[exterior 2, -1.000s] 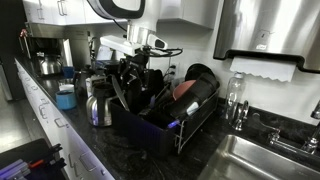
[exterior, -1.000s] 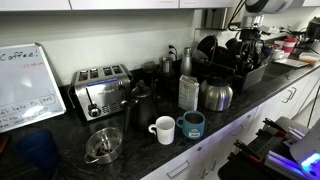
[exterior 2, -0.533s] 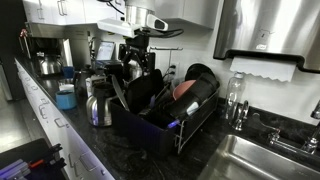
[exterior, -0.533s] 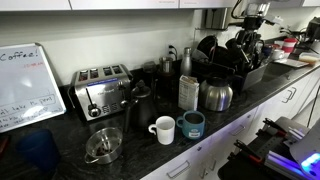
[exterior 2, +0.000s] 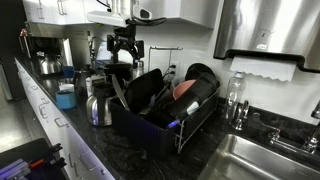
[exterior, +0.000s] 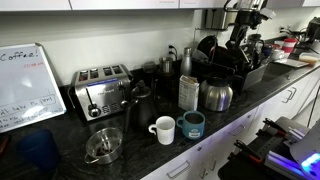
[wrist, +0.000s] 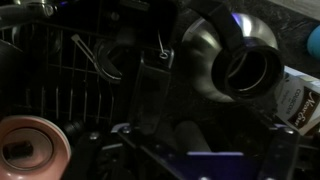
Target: Move the white box to the right
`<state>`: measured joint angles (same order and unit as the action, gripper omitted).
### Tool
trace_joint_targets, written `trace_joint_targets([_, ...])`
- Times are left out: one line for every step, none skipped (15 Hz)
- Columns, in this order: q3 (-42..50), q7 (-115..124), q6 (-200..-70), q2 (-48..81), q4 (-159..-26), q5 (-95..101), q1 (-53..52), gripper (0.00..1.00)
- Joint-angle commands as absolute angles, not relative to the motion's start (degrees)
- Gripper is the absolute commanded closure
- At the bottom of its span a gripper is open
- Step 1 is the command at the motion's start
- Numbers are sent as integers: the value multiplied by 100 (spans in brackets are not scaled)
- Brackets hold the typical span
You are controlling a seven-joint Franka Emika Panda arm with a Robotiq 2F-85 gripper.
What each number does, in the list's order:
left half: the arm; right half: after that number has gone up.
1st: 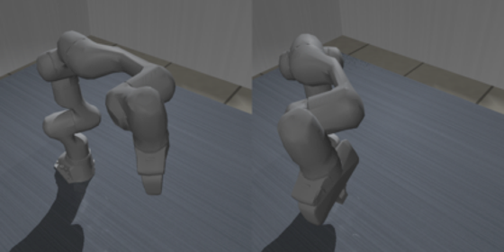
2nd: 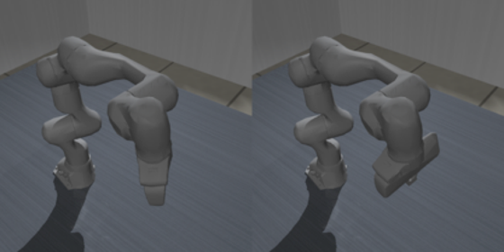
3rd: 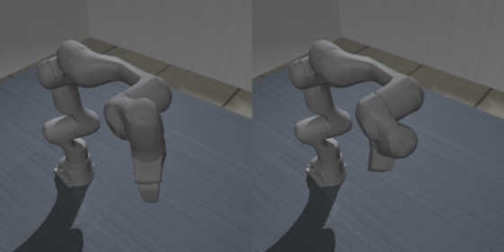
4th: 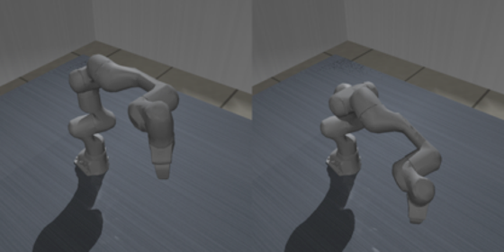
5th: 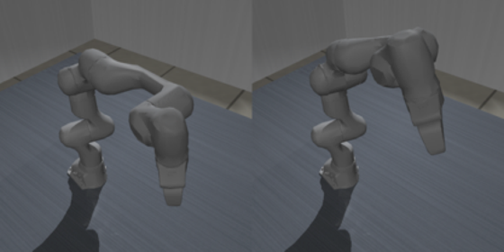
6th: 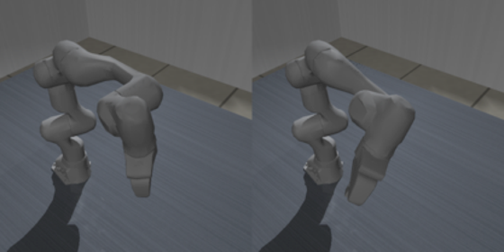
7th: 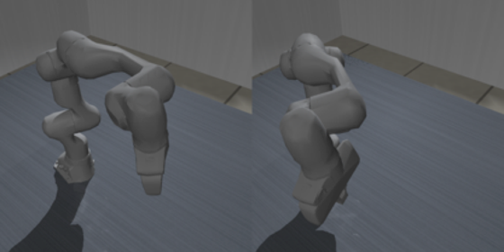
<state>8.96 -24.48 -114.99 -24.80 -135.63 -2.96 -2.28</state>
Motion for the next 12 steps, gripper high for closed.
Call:
trace_joint_targets([761,-2808,-11680,-2721,-13709,-445,-443,0])
trace_joint_targets([726,-2893,-11659,-2766,-13733,-517,-553,0])
trace_joint_targets([692,-2988,-11665,-2810,-13766,-605,-671,0])
trace_joint_targets([667,-3090,-11699,-2808,-13796,-754,-809,0])
trace_joint_targets([619,-3148,-11694,-2771,-13810,-832,-906,0])
trace_joint_targets([584,-2878,-11509,-2734,-13688,-697,-780,0])
trace_joint_targets([556,-2912,-11520,-2732,-13722,-748,-864,0])
trace_joint_targets([550,-2929,-11535,-2731,-13740,-753,-893,0])
trace_joint_targets([561,-2959,-11541,-2732,-13743,-753,-892,0])
trace_joint_targets([580,-2990,-11544,-2732,-13743,-753,-889,0])
trace_joint_targets([587,-3006,-11547,-2732,-13743,-754,-888,0])
trace_joint_targets([587,-3011,-11548,-2732,-13743,-754,-889,0])
